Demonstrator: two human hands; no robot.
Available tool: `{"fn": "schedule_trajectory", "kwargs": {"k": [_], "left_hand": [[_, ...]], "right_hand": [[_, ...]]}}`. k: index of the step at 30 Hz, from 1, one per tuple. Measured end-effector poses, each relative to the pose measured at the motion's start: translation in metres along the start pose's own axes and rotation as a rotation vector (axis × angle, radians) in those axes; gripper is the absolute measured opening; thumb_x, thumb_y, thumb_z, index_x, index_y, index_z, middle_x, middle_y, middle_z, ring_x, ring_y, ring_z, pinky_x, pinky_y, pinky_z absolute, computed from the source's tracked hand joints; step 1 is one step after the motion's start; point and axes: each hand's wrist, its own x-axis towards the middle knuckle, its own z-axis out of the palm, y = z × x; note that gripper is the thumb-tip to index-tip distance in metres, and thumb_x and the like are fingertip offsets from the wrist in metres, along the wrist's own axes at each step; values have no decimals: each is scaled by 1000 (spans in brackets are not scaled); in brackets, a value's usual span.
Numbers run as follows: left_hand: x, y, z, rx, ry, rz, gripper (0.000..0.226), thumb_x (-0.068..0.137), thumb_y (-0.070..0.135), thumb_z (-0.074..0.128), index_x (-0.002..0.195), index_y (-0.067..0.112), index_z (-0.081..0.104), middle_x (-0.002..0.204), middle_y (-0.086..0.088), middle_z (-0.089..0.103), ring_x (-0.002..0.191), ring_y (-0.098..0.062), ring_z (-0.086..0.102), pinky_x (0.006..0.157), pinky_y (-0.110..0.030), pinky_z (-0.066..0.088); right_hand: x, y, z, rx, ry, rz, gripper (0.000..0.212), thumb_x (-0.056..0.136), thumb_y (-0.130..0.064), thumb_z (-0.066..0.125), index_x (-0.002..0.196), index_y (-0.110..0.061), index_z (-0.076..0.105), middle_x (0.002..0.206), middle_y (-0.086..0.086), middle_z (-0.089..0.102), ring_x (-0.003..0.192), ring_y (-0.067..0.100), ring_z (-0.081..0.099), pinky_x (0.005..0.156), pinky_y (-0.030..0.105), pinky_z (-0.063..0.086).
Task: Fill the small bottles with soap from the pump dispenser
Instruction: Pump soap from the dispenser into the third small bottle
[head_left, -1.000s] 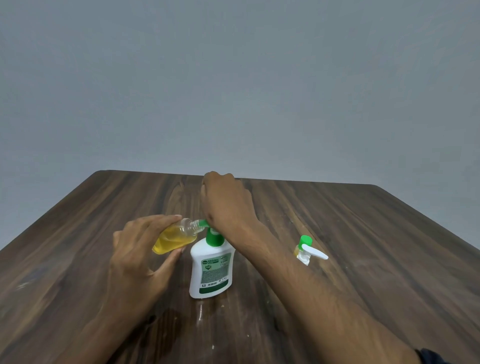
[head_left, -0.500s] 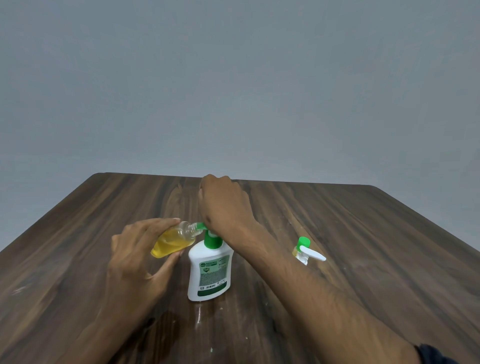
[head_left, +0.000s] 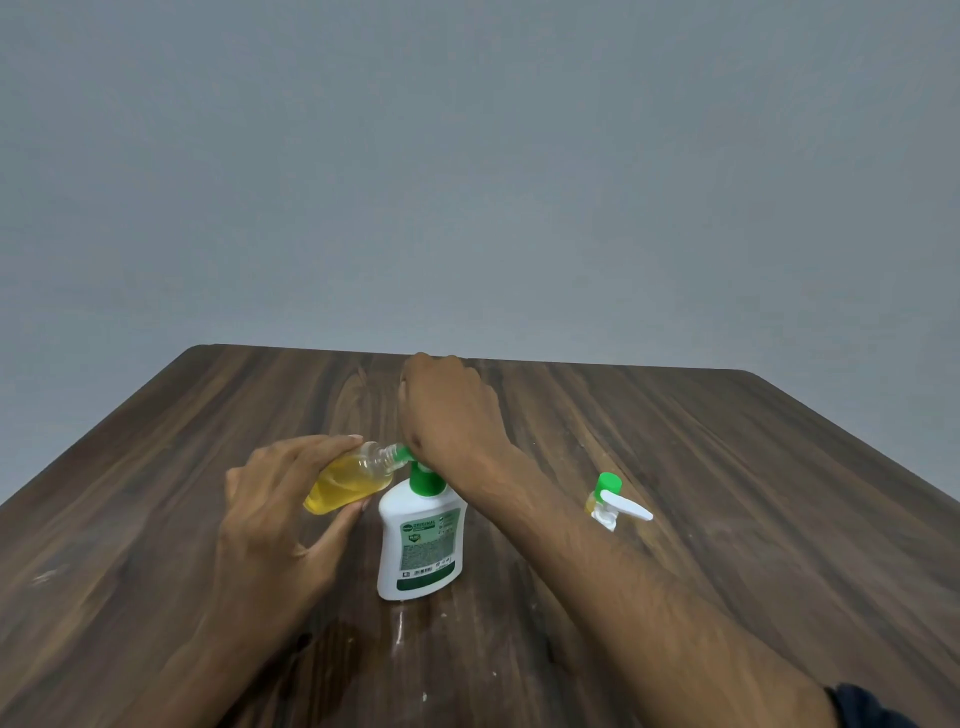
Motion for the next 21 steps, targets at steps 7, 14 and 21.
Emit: {"fn": "schedule_trajectory", "kwargs": {"k": [7,14,21], "left_hand": [[0,-1,0,1,-6,12,47,85,38,70,125,14,69,122,-2,70,110,-24,63,89,-46,45],[1,-1,0,10,-15,3,47,85,38,70,126,14,69,122,-3,70,111,-25,63,93,-40,40],[0,-1,0,6,-13,5,48,85,38,69,127,15,68,122,-2,69,112,-23,61,93,-37,38]], "right_hand": [[1,1,4,15,24,11,14,97,-9,55,89,-14,46,74,-2,41,73,24,47,62,35,36],[1,1,3,19,32,9,15,99,-11,56,87,-14,47,75,-1,44,72,24,49,60,35,36],[2,2,3,8,36,5,15,99,-11,56,89,-14,45,75,-1,42,73,23,49,60,35,36]]}}
